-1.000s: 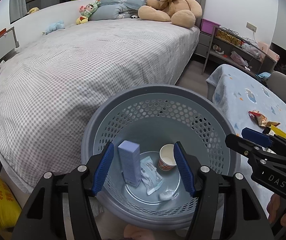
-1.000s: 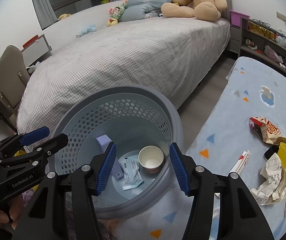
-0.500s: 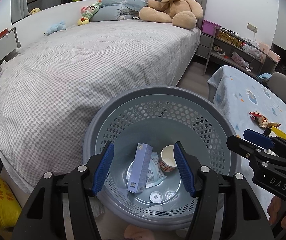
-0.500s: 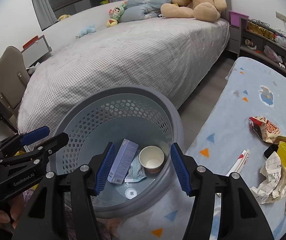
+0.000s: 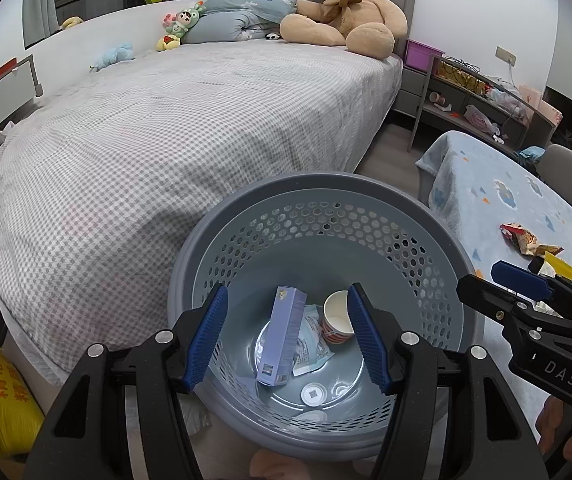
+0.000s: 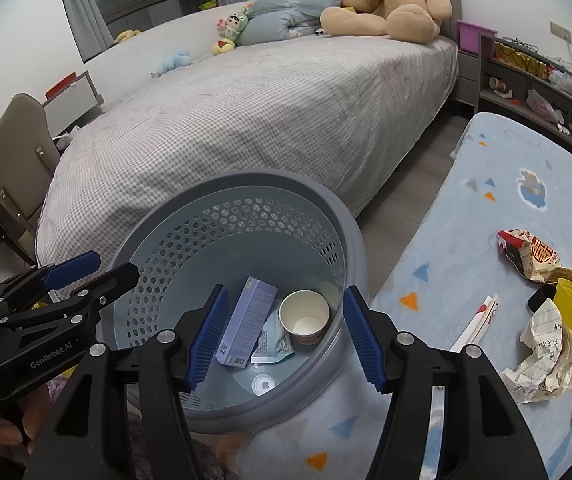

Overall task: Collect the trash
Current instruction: 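Move both tools back from the wastebasket toward the table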

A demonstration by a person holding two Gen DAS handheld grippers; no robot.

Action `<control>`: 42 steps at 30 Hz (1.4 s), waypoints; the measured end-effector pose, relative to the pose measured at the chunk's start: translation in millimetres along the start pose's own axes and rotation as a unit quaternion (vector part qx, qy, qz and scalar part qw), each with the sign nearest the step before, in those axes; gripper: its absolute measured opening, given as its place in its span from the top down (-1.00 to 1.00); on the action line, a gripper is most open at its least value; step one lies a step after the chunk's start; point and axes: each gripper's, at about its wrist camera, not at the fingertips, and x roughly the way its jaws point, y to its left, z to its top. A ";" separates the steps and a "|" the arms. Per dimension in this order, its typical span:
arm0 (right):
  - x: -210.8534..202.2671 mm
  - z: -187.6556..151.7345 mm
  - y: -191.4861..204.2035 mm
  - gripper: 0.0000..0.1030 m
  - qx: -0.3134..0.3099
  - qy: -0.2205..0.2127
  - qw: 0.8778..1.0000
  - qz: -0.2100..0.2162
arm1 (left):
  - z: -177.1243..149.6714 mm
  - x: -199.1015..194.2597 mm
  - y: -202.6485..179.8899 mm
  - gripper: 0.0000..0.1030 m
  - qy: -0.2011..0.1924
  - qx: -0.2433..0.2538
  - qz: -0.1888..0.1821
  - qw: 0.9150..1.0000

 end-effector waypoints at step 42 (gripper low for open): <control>-131.2 -103.0 -162.9 -0.38 0.130 -0.023 0.985 -0.108 | -49.3 -27.2 -151.8 -0.21 0.016 0.090 -0.079 0.993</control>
